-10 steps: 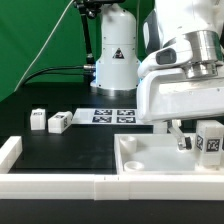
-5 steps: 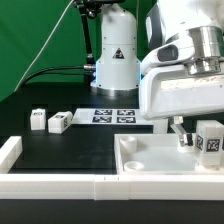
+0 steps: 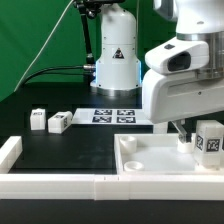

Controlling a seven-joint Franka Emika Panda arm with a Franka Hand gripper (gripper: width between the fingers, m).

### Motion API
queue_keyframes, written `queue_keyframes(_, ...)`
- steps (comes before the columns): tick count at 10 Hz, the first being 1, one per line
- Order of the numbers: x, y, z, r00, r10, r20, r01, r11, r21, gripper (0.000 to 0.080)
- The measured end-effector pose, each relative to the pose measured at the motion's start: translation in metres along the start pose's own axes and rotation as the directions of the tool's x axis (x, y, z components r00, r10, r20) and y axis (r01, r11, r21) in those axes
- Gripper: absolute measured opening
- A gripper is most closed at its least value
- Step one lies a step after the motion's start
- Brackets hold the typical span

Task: Assemble one leg

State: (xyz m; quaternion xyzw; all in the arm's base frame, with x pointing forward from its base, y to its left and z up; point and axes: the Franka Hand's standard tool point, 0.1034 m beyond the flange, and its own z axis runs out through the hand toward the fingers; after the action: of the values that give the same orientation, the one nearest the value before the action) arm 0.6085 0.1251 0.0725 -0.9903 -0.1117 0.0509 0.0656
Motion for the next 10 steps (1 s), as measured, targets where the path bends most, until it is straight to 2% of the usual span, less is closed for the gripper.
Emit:
queue_keyframes(4,0.004,-0.003,-0.008,0.999,0.026,-0.024,-0.026,1.0,-0.004,0.0649)
queue_keyframes(6,0.004,0.001,-0.013,0.999,0.02,-0.044,-0.02,1.0,-0.007,0.0649)
queue_keyframes(7,0.004,0.001,-0.013,0.999,0.02,-0.043,-0.02,1.0,-0.007,0.0547)
queue_keyframes(8,0.004,0.001,-0.012,0.999,0.02,-0.043,-0.02,1.0,-0.007,0.0411)
queue_keyframes(9,0.004,0.002,-0.013,0.999,0.021,-0.043,-0.021,1.0,-0.007,0.0411)
queue_keyframes(10,0.004,0.003,-0.013,0.999,0.023,-0.046,-0.023,1.0,-0.008,0.0304)
